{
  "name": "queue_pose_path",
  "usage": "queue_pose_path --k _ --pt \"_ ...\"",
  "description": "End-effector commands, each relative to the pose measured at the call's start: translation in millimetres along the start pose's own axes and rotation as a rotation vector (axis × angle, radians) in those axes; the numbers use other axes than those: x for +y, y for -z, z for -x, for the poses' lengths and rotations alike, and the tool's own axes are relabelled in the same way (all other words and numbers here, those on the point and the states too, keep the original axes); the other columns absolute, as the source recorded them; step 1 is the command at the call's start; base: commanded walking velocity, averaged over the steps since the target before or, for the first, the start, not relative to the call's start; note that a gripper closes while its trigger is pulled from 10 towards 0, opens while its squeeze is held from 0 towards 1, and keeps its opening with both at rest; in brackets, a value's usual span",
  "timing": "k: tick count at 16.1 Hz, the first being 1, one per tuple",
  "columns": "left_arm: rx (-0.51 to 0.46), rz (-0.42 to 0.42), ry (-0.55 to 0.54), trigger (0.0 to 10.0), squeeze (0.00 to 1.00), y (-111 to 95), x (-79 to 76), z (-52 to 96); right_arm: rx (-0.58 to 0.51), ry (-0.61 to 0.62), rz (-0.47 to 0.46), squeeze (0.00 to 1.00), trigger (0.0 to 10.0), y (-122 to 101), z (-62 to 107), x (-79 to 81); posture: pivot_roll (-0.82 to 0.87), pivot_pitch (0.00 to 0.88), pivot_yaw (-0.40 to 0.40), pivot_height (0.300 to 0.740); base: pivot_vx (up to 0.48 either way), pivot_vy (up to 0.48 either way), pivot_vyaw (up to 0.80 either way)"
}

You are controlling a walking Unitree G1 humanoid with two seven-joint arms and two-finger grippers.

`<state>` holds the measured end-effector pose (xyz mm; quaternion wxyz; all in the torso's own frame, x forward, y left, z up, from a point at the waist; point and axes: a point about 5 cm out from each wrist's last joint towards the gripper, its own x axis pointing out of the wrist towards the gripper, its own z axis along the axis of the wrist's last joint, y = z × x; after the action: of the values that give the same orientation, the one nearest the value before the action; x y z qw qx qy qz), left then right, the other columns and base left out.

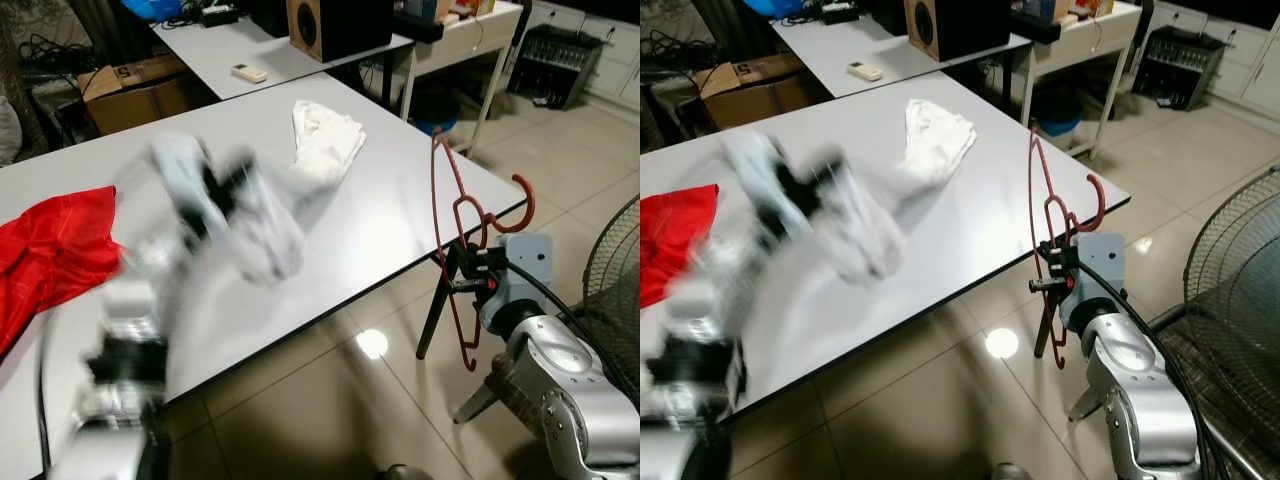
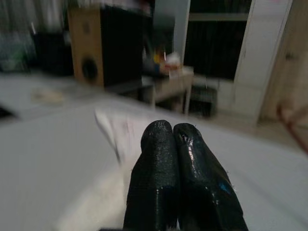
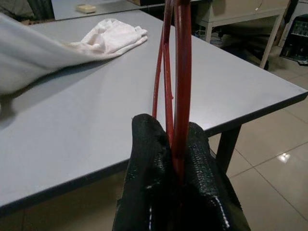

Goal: Hang hanger

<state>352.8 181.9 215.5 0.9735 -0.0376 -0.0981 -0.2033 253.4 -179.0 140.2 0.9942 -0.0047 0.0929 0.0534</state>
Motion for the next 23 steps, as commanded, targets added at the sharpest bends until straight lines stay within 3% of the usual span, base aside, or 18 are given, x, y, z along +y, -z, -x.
queue_pose_path --k 1,4,7,10,12,18,21,22,23 --pt "-0.051 -0.026 -0.011 0.0 0.00 -19 11.4 -0.8 -0.016 0.014 -0.001 0.00 10.0 -2 -1.2 -0.5 -0.13 0.000 0.111 0.740 0.000 0.000 0.00" --pt "-0.114 -0.178 0.017 0.0 0.00 -74 37.0 -9.7 -0.039 0.029 -0.023 0.00 10.0 -3 -3.2 1.5 -0.13 0.000 0.138 0.740 0.000 0.000 0.00" --pt "-0.140 -0.273 -0.006 0.0 0.00 -109 56.2 -16.5 -0.059 0.036 -0.038 0.00 10.0 -4 -5.0 3.6 -0.13 0.000 0.156 0.740 0.000 0.000 0.00" --pt "-0.167 -0.288 0.004 0.0 0.00 -123 55.9 -23.0 -0.069 0.042 -0.042 0.00 10.0 -5 -5.4 4.3 -0.13 0.000 0.166 0.740 0.000 0.000 0.00" --pt "-0.122 -0.261 0.098 0.0 0.00 -101 39.0 -34.4 -0.077 0.060 -0.048 0.00 10.0 -4 -5.2 3.5 -0.14 0.000 0.181 0.740 0.000 0.000 0.00" --pt "0.074 -0.246 0.216 0.0 0.00 -45 8.5 -51.6 -0.071 0.065 -0.039 0.00 10.0 -3 -5.8 3.2 -0.14 0.000 0.183 0.740 0.000 0.000 0.00" --pt "0.122 -0.096 0.154 0.0 0.00 -19 -7.9 -61.1 -0.060 0.075 -0.037 0.00 10.0 0 -3.7 2.0 -0.15 0.000 0.190 0.740 0.000 0.000 0.00" --pt "0.136 -0.032 0.085 0.0 0.00 -9 -9.3 -63.9 -0.056 0.078 -0.039 0.00 10.0 1 -3.3 1.5 -0.15 0.000 0.189 0.740 0.000 0.000 0.00" --pt "0.198 -0.027 0.012 0.1 0.00 9 -9.7 -63.9 -0.049 0.078 -0.041 0.00 10.0 3 -3.5 2.0 -0.15 0.000 0.186 0.740 0.000 0.000 0.00"
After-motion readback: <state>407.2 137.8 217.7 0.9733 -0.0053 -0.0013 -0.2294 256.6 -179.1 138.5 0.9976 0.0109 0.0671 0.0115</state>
